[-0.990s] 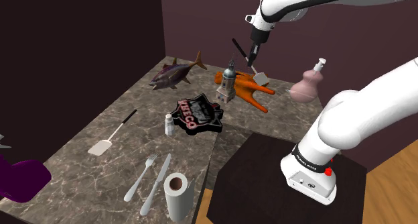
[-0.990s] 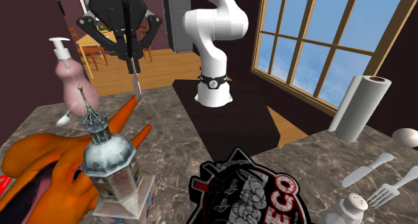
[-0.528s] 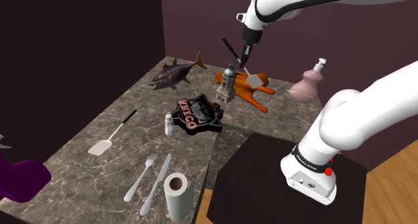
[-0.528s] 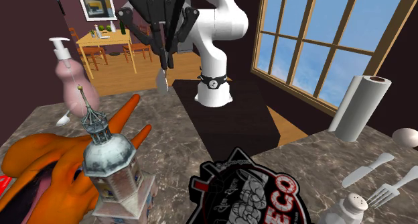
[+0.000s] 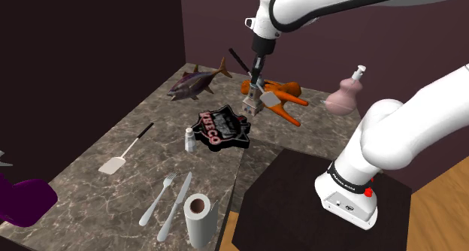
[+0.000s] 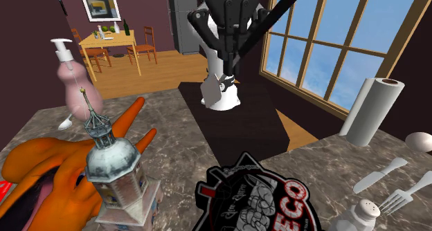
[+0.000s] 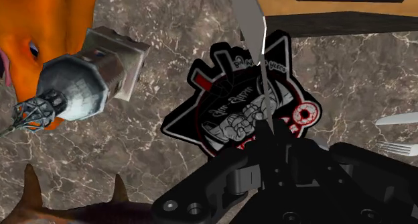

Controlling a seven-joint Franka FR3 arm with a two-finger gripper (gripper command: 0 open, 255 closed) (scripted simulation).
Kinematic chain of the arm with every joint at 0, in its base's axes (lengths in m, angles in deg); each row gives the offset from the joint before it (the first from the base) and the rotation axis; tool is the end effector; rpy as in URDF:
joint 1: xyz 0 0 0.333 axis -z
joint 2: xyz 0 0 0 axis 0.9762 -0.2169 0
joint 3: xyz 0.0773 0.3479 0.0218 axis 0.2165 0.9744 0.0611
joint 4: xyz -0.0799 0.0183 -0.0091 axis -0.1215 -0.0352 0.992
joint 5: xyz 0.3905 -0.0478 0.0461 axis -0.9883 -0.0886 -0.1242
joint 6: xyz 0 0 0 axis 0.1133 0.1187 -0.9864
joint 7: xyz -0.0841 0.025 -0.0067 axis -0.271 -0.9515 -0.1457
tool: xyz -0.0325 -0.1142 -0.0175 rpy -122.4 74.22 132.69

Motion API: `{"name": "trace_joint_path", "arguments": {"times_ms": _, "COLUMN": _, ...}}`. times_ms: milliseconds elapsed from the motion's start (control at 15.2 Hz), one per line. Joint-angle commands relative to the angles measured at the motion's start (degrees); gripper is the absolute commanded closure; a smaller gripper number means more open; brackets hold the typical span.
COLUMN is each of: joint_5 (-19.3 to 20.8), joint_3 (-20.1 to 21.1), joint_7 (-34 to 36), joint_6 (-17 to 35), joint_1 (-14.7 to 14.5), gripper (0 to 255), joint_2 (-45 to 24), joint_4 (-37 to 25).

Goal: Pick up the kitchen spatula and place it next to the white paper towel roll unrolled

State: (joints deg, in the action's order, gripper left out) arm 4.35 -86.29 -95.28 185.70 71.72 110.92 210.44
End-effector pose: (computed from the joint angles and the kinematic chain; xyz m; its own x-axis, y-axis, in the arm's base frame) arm 0.4097 0.0212 0.4957 0.8955 0.4402 0.0658 0.4412 -0.8974 -0.0009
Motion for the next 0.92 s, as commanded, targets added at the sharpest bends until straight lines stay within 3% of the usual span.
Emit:
{"name": "trace_joint_path", "arguments": {"times_ms": 0, "joint_5": -0.79, "joint_3": 2.12, "joint_7": 2.93, "joint_6": 0.15, "joint_1": -1.22, "gripper": 255, "joint_2": -0.46, "joint_4": -0.37}}
{"name": "trace_joint_path", "arguments": {"times_ms": 858, "joint_5": -2.62, "joint_3": 14.75, "joint_7": 21.15, "joint_6": 0.98, "joint_1": -7.88, "gripper": 255, "joint_2": -11.86, "joint_4": -11.44}}
